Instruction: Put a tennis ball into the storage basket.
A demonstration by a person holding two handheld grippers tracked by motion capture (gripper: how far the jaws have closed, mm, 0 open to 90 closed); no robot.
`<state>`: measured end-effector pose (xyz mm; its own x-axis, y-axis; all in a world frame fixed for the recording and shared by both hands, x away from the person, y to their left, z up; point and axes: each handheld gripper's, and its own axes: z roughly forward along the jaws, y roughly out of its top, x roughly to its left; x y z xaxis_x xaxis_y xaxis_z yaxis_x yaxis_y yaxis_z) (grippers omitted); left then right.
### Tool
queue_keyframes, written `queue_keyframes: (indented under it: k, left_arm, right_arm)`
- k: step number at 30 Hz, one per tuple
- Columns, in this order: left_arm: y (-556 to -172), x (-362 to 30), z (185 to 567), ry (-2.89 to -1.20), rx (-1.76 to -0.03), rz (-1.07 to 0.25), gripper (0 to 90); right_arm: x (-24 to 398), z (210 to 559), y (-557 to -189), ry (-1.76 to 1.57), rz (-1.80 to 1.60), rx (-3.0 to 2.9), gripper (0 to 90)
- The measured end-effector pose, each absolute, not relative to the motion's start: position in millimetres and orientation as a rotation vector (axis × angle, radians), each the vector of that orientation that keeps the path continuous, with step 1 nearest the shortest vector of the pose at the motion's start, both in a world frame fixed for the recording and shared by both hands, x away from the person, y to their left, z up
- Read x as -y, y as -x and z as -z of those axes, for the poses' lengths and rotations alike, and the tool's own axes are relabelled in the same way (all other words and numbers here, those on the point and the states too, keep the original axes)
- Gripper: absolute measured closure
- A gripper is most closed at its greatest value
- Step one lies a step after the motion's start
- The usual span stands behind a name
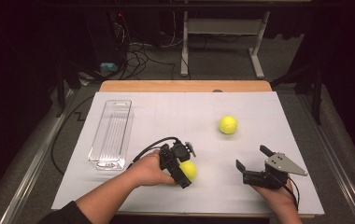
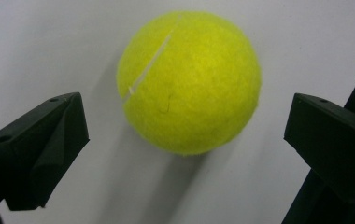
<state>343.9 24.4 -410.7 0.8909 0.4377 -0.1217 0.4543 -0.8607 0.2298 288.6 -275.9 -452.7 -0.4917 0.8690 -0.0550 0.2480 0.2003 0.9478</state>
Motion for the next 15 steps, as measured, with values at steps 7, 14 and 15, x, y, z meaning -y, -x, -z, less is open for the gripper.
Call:
queue_keyframes:
  k: [7, 14, 15]
  left_arm:
    - [-350.5, -20.4, 417.9, -2.819, -0.656, 0.135, 16.6]
    - [-352.2, -17.8, 417.7, -2.839, -0.647, 0.156, 26.1]
    - [-352.4, -17.5, 417.4, -2.843, -0.652, 0.159, 26.2]
  right_arm:
    - [275.0, 452.9, -289.5, -1.043, -1.288, -1.866, 0.0]
    - [276.1, 453.6, -289.0, -1.049, -1.279, -1.86, 0.0]
    - [276.4, 453.8, -288.8, -1.052, -1.278, -1.861, 0.0]
